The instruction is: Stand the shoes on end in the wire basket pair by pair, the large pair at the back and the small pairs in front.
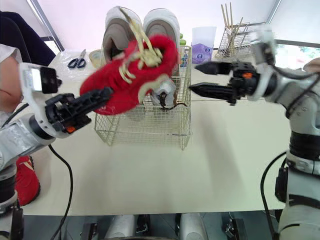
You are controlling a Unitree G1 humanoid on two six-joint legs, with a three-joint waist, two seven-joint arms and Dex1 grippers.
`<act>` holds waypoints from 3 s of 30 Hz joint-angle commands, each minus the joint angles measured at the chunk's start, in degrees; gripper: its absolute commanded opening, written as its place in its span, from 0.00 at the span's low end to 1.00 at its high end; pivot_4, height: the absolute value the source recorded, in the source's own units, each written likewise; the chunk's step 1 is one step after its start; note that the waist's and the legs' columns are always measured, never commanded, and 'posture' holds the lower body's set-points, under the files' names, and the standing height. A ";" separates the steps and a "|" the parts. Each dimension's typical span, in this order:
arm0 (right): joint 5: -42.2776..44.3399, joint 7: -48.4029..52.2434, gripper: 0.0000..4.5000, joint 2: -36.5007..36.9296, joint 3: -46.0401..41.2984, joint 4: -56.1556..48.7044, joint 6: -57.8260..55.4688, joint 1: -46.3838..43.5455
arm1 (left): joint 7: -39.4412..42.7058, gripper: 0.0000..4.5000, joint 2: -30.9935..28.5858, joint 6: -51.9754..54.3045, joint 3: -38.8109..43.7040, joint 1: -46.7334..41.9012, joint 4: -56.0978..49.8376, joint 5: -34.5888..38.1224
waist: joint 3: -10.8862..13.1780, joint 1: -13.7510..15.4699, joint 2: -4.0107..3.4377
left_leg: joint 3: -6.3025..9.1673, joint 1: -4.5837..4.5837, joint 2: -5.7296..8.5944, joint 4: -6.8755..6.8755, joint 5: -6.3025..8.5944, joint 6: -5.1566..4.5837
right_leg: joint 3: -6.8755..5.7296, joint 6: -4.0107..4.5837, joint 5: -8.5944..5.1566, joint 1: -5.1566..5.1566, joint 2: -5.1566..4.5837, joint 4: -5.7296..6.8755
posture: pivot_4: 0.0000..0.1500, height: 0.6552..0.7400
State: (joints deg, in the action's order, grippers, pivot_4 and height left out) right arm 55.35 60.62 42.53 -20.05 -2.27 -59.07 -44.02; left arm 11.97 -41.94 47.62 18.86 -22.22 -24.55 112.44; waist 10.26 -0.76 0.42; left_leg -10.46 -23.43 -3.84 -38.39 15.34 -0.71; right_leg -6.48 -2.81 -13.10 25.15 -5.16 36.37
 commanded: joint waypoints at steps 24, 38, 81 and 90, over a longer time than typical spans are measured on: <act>33.95 -49.67 0.70 -29.29 8.03 -18.80 15.71 2.93 | 2.40 0.06 10.07 -6.74 -5.38 -3.30 -2.78 -14.79 | -0.08 -0.13 0.09 | 0.91 -0.02 0.10 0.08 -0.37 0.27 | 0.09 0.12 -0.08 -0.01 0.28 0.59 | 1.00 0.95; 32.69 -37.90 0.28 -18.34 5.40 -13.20 13.97 -4.21 | 7.77 0.59 -0.45 -3.04 -5.48 -0.80 -5.69 -29.68 | -0.05 -0.07 0.08 | 0.95 -0.06 0.06 0.09 -0.23 0.02 | 0.08 0.12 -0.09 0.01 0.28 0.56 | 1.00 0.95; -18.36 11.38 0.99 -2.78 21.49 1.09 25.19 2.19 | 23.57 0.93 -22.94 6.72 9.84 19.19 -11.56 -36.18 | 0.08 0.00 -0.06 | 1.02 -0.56 0.00 0.33 -0.40 0.37 | -0.09 0.18 -0.13 0.29 0.33 -0.08 | 1.00 0.95; -16.33 7.97 0.99 3.54 14.41 -3.00 21.58 3.21 | 24.57 0.93 -22.37 6.70 10.95 19.28 -9.85 -37.63 | 0.07 0.13 -0.06 | 1.03 -0.56 0.01 0.30 -0.39 0.37 | -0.10 0.18 -0.13 0.27 0.31 -0.08 | 1.00 0.95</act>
State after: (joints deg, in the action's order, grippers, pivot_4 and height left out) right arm 37.29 69.61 44.83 -1.52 -2.94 -37.22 -39.92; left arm 36.18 -64.57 54.77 27.86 -2.46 -34.84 74.62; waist 10.33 -0.63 0.36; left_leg -9.43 -23.99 -3.83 -38.09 14.95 -0.35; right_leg -6.58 -2.63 -13.23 25.42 -4.86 36.29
